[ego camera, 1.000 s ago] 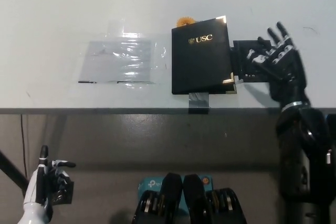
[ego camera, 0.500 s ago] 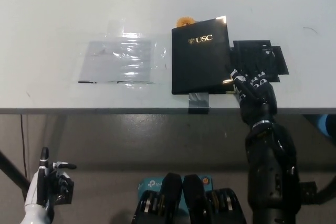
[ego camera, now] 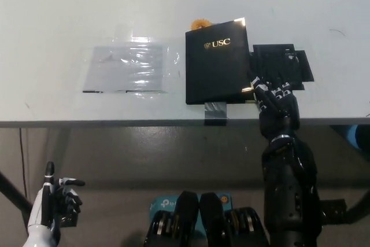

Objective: The robot uses its right hand to push the cover of the diary kept in the middle of the desk towards the left to open it

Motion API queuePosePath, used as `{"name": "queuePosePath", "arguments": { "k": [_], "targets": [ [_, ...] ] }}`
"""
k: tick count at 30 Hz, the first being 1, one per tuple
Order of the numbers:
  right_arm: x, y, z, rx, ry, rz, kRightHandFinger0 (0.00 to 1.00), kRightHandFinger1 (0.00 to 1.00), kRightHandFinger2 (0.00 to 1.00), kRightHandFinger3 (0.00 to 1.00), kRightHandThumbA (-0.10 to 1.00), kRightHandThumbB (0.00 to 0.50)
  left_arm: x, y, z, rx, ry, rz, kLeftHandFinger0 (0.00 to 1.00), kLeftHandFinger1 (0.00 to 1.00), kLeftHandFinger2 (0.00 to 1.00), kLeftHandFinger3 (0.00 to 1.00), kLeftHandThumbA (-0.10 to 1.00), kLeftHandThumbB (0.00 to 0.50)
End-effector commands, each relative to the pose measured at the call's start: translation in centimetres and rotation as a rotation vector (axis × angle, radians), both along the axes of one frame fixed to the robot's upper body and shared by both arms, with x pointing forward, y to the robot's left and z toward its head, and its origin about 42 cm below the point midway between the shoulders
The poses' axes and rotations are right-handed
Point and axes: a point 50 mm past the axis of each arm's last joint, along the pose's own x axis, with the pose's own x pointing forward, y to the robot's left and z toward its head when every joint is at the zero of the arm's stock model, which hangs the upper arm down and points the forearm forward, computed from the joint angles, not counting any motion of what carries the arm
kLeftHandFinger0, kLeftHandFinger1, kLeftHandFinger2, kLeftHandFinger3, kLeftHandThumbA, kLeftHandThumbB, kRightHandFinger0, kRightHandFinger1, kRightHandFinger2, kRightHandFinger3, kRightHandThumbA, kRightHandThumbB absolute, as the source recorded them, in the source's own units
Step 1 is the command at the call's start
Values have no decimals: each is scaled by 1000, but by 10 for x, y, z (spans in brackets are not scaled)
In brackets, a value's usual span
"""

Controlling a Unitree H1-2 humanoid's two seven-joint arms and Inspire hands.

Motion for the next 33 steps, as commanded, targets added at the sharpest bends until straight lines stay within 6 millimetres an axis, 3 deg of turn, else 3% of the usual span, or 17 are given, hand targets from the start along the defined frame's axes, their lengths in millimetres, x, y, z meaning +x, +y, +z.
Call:
{"name": "queuePosePath", "arguments": {
  "k": [1,2,3,6,8,12,18,22,23,25,29,33],
  "targets": [
    [1,29,7,48,5,50,1000,1000,1000,1000,984,141,0,1,7,10,-50,4,137,172,192,371,1000,480],
    [3,55,15,1,-18,121,1000,1000,1000,1000,1000,120,-3,-1,5,3,-37,13,143,176,193,384,1000,467],
    [4,65,19,-17,-31,148,1000,1000,1000,1000,1000,112,-3,-2,6,3,-34,13,151,179,195,398,1000,468],
    [4,76,24,-34,-27,168,1000,1000,1000,1000,1000,144,-2,-2,7,26,-36,5,137,170,193,404,1000,485],
    [6,90,30,-60,-37,208,1000,1000,1000,1000,1000,146,-1,-1,8,2,-40,2,144,184,206,415,1000,444],
    [6,95,32,-70,-43,215,1000,1000,1000,1000,1000,148,-1,-2,8,8,-39,2,141,184,199,393,1000,450],
    [10,129,50,-133,-74,333,1000,1000,1000,1000,1000,152,1,-3,10,14,-36,-4,159,198,200,386,1000,453],
    [11,135,55,-155,-83,361,1000,1000,1000,1000,1000,161,1,-3,10,23,-30,4,162,193,188,380,1000,461],
    [8,138,54,-131,-78,367,1000,1000,1000,1000,1000,170,-1,-4,11,21,-37,-4,145,187,193,369,1000,424],
    [8,139,54,-130,-79,363,1000,1000,1000,1000,1000,169,1,-4,12,21,-37,-4,140,184,194,366,1000,424],
    [3,140,48,-112,-66,368,1000,1000,1000,1000,1000,147,5,-5,13,44,-38,-7,140,185,181,368,1000,425],
    [3,144,43,-159,-73,380,1000,1000,1000,1000,992,175,3,-4,11,19,-34,-18,158,202,195,376,1000,484]
  ]
}}
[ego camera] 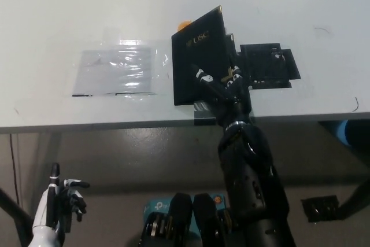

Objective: The robot uses its right hand to push the cover of the diary kept in the middle of the desk towards the left to open it

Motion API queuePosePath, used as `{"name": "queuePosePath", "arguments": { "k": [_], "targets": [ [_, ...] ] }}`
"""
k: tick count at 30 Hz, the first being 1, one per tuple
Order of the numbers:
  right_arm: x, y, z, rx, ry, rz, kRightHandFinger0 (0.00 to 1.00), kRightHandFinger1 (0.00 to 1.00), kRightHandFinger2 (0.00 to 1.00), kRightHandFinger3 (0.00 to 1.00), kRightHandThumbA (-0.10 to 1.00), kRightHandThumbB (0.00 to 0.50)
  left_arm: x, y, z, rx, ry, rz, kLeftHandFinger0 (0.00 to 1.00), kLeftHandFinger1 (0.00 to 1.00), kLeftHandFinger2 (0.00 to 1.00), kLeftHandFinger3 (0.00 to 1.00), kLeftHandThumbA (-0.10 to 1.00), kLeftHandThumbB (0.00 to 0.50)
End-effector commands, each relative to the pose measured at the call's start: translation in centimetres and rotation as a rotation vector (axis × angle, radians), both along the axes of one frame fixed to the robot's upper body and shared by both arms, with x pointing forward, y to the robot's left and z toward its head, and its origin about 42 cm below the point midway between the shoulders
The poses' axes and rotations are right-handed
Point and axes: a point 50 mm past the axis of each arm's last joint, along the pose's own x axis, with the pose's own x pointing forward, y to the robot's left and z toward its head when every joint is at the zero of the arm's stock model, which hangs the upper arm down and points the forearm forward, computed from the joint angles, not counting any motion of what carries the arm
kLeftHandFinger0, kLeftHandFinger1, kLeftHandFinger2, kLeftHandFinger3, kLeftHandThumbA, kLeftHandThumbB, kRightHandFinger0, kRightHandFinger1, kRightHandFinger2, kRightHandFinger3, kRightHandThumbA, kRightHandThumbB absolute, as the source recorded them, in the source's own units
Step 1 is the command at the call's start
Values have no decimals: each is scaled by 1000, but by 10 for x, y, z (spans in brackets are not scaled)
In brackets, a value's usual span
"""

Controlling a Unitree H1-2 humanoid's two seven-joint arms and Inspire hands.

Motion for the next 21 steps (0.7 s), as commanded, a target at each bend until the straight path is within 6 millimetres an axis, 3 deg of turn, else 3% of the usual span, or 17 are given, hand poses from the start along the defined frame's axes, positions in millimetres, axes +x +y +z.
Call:
{"name": "queuePosePath", "arguments": {
  "k": [1,5,6,9,12,15,19,21],
  "targets": [
    [-5,60,21,8,-19,188,998,1000,1000,1000,984,187,5,4,11,18,-41,2,172,214,208,392,1000,481],
    [-3,69,39,-68,-95,236,1000,1000,1000,1000,1000,179,2,4,9,25,-36,-4,182,217,215,394,1000,467],
    [-1,74,50,-97,-129,251,970,1000,1000,1000,946,211,3,2,10,10,-31,6,136,188,193,371,1000,451],
    [1,83,60,-172,-170,282,1000,1000,1000,1000,1000,165,5,1,11,14,-33,-3,129,188,197,375,1000,445],
    [2,91,63,-182,-184,308,1000,1000,1000,1000,1000,161,9,0,12,20,-32,-5,133,187,199,387,1000,449],
    [1,98,64,-199,-182,314,1000,1000,1000,1000,984,191,12,-1,13,17,-44,-24,140,192,198,384,1000,436],
    [1,99,64,-236,-191,326,1000,1000,1000,1000,1000,198,14,-3,14,42,-49,-42,140,193,203,392,1000,465],
    [2,102,63,-254,-190,329,1000,1000,1000,1000,979,203,16,-5,15,48,-54,-55,186,221,216,381,1000,488]
  ]
}}
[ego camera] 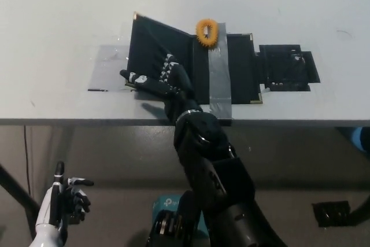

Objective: The robot uses its right hand to push the cover of the diary kept in the middle of the desk towards the left to open it

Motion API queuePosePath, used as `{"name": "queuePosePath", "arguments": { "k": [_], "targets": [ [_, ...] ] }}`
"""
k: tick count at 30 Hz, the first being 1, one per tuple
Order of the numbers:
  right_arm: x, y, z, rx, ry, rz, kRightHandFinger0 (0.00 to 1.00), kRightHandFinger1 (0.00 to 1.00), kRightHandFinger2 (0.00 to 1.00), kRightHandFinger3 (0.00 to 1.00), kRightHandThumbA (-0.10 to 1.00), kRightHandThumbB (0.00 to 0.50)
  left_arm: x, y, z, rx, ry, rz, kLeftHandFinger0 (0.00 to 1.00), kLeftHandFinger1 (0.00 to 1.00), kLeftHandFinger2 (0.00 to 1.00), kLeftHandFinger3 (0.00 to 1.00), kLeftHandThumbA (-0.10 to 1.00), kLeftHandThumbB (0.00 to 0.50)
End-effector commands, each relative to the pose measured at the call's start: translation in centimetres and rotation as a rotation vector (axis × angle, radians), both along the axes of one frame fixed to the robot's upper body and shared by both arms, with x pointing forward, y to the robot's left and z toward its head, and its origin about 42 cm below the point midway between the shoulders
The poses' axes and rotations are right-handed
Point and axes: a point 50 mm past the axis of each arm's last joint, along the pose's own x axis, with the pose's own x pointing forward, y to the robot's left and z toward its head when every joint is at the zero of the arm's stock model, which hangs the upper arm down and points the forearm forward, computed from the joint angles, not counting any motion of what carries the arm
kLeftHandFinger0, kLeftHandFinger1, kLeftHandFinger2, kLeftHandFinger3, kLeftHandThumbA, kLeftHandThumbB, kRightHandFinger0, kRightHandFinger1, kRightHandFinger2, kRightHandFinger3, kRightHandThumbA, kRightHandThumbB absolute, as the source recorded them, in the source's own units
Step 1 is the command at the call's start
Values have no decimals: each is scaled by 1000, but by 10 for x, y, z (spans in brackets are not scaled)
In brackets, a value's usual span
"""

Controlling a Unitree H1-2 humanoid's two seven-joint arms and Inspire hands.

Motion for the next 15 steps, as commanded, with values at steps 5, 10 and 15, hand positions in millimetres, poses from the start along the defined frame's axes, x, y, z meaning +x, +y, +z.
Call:
{"name": "queuePosePath", "arguments": {
  "k": [5,10,15],
  "targets": [
    [3,23,24,-135,-136,107,1000,1000,1000,1000,1000,196,13,-5,14,42,-56,-50,181,221,208,361,1000,476],
    [12,11,4,-349,-216,140,982,1000,1000,1000,993,223,13,-5,17,63,-66,-74,188,231,205,376,1000,499],
    [19,-6,-11,-416,-176,108,986,1000,1000,1000,1000,227,14,-7,19,56,-57,-86,183,229,200,368,1000,482]
  ]
}}
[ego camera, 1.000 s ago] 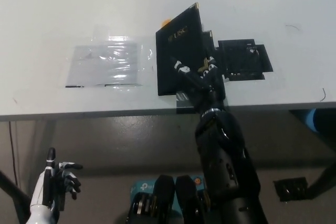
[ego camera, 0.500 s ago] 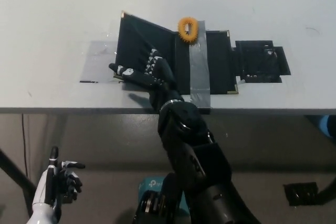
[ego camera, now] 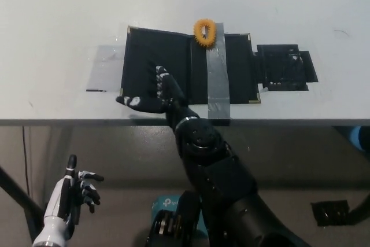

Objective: The robot uses its right hand to push the cover of the diary kept in the middle of the desk towards the left to open it

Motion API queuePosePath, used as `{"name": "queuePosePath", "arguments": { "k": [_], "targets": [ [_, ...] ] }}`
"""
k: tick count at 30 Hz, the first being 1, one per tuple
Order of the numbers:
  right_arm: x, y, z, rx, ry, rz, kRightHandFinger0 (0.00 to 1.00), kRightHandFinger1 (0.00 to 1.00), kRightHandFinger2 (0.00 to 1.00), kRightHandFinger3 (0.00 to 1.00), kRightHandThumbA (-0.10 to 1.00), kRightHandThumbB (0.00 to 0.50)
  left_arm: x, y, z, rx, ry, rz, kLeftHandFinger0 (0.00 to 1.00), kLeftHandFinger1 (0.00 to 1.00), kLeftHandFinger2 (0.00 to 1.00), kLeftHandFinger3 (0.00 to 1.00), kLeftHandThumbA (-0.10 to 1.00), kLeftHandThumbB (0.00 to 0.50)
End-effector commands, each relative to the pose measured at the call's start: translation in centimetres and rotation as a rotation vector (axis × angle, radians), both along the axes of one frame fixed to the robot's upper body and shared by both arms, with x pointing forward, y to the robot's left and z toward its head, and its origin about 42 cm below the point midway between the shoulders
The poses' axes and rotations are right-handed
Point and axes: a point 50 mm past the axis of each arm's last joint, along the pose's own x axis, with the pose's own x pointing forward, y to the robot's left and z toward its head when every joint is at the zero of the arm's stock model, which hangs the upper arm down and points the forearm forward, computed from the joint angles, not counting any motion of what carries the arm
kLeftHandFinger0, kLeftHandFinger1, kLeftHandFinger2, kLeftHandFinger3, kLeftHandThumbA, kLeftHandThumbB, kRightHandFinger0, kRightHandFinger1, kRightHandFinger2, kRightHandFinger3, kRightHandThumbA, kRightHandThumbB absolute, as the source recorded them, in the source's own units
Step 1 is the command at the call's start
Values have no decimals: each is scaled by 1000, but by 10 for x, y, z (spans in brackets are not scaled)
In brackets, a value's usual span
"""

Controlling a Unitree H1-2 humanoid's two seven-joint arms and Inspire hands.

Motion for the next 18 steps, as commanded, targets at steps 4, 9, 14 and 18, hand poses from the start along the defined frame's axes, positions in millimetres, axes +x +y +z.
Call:
{"name": "queuePosePath", "arguments": {
  "k": [4,9,14,18],
  "targets": [
    [17,-14,2,-128,-52,-5,1000,1000,1000,1000,1000,225,7,-2,13,20,-41,-35,187,217,184,341,1000,460],
    [21,-23,-17,-250,-20,-1,1000,1000,1000,1000,1000,234,7,-5,15,25,-45,-42,183,204,187,340,1000,437],
    [18,-25,-25,-294,0,4,1000,1000,1000,760,1000,263,9,-4,17,41,-46,-46,191,226,204,362,1000,450],
    [16,-24,-29,-296,14,7,999,1000,1000,664,1000,275,8,-4,17,36,-49,-46,187,227,199,357,1000,425]
  ]
}}
